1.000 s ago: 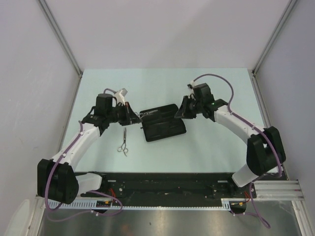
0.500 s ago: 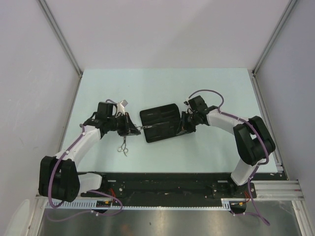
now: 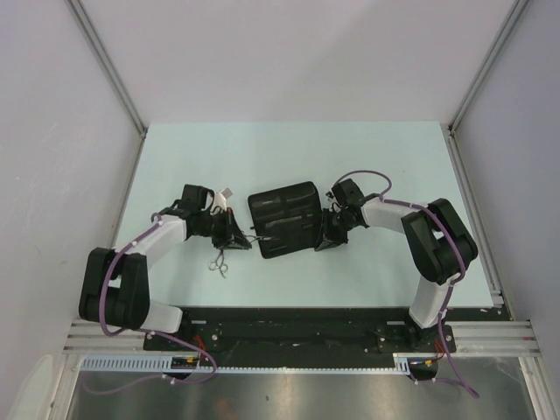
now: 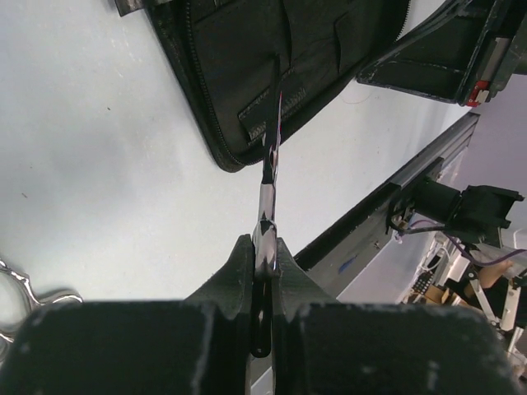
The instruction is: Sort the hair-cutting tools
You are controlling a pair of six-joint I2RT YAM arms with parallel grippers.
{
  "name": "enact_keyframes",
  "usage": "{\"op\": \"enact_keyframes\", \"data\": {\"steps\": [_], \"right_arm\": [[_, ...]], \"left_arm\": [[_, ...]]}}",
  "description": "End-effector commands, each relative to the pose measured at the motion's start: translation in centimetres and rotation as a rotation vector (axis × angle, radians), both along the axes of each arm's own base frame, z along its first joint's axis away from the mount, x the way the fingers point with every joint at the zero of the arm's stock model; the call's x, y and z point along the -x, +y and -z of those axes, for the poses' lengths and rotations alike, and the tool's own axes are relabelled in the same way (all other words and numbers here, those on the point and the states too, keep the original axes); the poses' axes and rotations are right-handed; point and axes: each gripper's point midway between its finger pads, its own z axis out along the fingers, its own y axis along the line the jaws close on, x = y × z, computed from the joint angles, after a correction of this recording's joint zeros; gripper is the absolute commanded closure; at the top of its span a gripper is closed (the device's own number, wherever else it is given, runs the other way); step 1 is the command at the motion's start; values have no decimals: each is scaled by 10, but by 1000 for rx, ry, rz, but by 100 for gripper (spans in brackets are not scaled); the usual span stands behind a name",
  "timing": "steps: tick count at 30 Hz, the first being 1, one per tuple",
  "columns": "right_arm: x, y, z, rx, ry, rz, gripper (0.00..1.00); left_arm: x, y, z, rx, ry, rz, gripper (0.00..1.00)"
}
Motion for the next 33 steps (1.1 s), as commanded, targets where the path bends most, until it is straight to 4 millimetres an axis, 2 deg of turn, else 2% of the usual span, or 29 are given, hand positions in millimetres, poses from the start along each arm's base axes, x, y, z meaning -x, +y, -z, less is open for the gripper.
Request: {"op": "enact_keyframes", "data": {"steps": [1, 9, 15, 18, 23, 24, 25, 26, 33], "right_arm": [[-4, 4, 5, -4, -22, -7, 92], [-7, 7, 5, -18, -38, -12, 92], [-8, 7, 7, -14, -37, -13, 92], [-8, 7, 8, -17, -32, -13, 93], [-9, 7, 10, -28, -26, -14, 93], [-8, 7, 10, -29, -26, -16, 93], [-8, 7, 10, -30, -24, -17, 93], [-8, 7, 11, -29, -22, -15, 93], [-7, 6, 13, -26, -18, -21, 93]], "left_arm": [[-3, -2, 3, 20, 6, 25, 100], [-7, -10, -4, 133, -21, 29, 100], [-5, 4, -8, 148, -41, -21, 100], [-4, 3, -10, 171, -58, -33, 100], [-14, -3, -13, 257, -114, -67, 100], [-12, -2, -8, 274, -77, -104, 99], [-22, -4, -18, 317, -160, -100, 100], [-23, -4, -19, 342, -155, -116, 99], [-20, -6, -9, 360, -107, -131, 99]]}}
